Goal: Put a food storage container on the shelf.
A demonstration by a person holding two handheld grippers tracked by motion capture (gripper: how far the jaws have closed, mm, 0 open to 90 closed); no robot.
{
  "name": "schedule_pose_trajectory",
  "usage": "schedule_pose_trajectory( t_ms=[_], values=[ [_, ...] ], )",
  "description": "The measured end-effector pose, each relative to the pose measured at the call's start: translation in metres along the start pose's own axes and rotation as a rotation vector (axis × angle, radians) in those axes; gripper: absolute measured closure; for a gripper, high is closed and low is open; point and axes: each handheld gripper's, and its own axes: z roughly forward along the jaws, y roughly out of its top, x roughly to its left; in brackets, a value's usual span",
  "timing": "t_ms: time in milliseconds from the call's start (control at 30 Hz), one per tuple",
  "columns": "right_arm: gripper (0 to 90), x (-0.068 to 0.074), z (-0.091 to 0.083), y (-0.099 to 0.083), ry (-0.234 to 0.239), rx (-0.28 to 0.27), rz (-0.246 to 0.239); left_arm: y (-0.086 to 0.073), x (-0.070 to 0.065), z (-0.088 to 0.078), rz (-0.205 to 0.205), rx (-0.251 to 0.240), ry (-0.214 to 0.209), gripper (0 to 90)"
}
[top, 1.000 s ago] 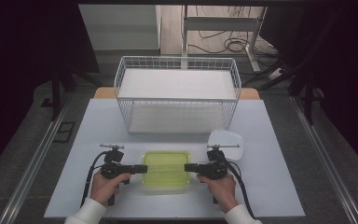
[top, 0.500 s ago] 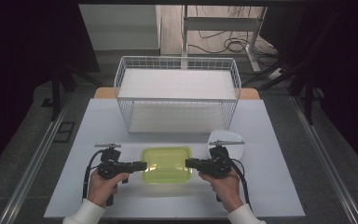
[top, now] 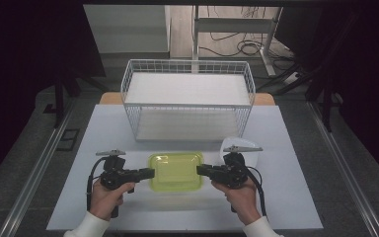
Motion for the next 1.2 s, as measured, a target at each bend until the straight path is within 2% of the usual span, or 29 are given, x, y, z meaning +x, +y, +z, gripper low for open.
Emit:
schedule_pose_trajectory(
  t_ms=[167,467,700,1200],
  values=[
    [78.2,0.001,-0.001,0.005,-0.010,-0.002,-0.013,0.004,-0.001,0.000,0.003,-0.006,0.003,79.8],
    [78.2,0.003,-0.002,0.014,-0.003,-0.011,-0.032,0.013,-0.003,-0.005,0.012,-0.019,0.008,79.8],
    [78.1,0.002,-0.001,0.028,0.002,-0.017,-0.041,0.027,-0.003,-0.008,0.020,-0.033,0.007,79.8],
    [77.6,0.007,-0.015,0.063,0.013,-0.058,-0.085,0.059,-0.010,-0.015,0.047,-0.063,-0.010,79.9]
  ],
)
